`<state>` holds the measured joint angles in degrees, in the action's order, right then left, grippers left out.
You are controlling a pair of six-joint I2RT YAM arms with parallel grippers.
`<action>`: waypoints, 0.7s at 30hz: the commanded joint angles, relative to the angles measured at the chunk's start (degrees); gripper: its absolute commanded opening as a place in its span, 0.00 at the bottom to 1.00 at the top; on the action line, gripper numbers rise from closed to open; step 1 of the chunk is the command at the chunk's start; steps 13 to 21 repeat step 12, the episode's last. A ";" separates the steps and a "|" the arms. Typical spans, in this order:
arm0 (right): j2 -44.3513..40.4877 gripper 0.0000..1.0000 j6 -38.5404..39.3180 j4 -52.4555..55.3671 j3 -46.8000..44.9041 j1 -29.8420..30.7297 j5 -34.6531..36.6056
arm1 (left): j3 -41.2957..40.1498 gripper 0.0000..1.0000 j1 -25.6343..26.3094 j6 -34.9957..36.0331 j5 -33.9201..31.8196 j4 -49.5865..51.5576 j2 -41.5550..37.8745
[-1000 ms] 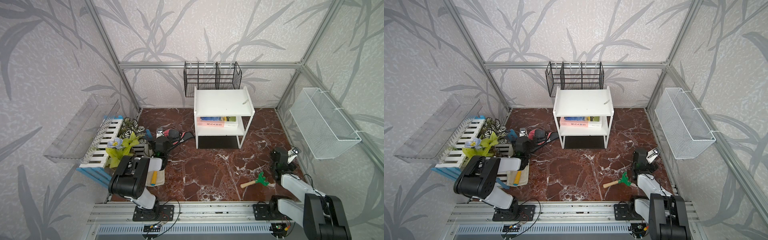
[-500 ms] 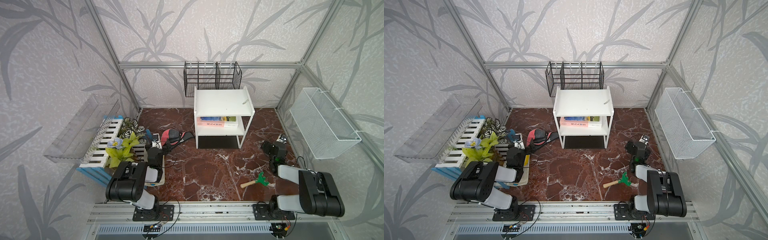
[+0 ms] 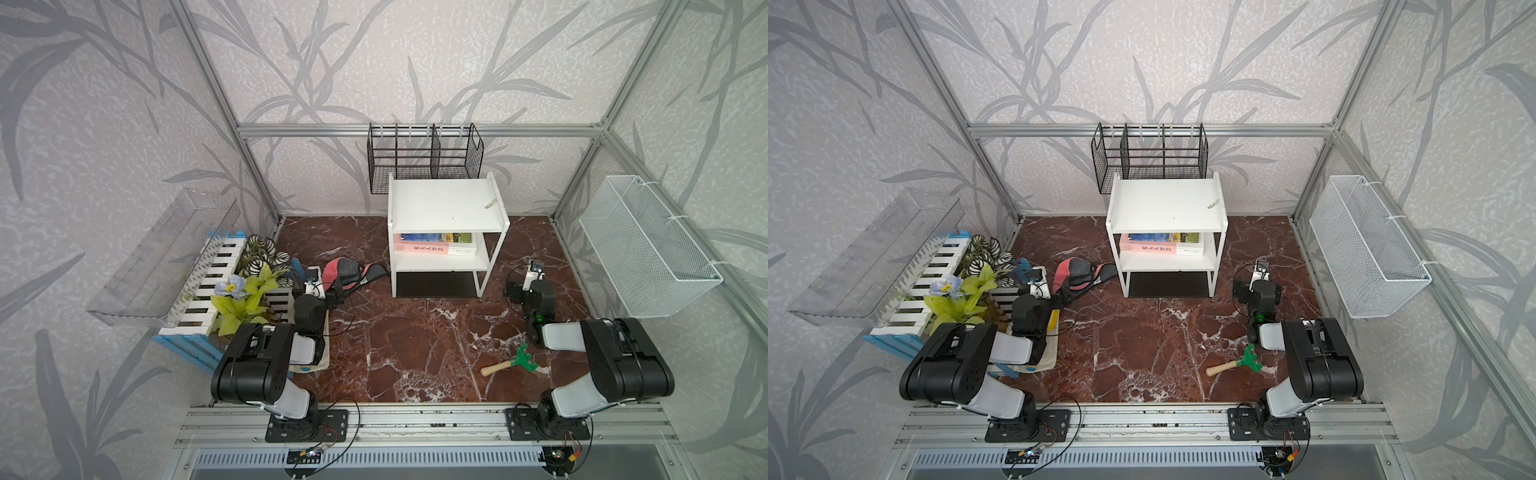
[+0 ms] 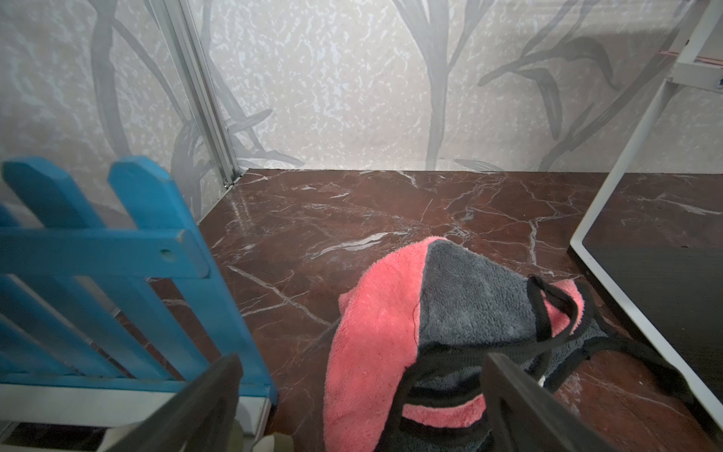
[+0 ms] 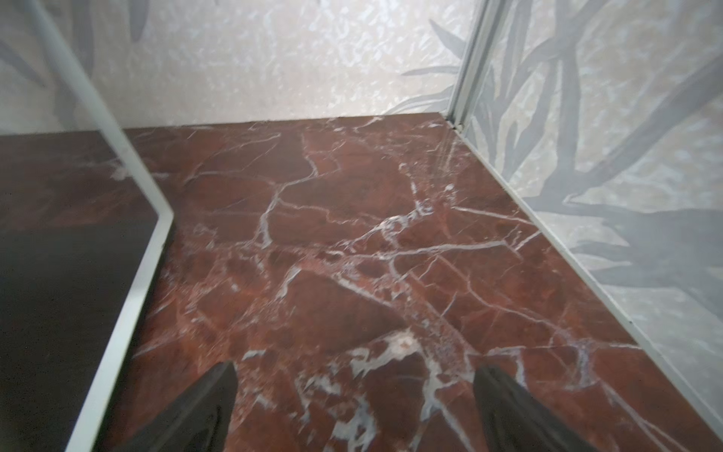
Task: Wipe the bookshelf clean with a cloth
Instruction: Reset both arms
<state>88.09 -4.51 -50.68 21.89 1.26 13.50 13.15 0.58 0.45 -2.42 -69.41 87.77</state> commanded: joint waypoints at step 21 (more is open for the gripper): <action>-0.48 0.99 -1.35 2.74 0.70 -0.55 0.39 | 0.88 1.00 0.04 -0.10 -1.69 -0.17 -0.79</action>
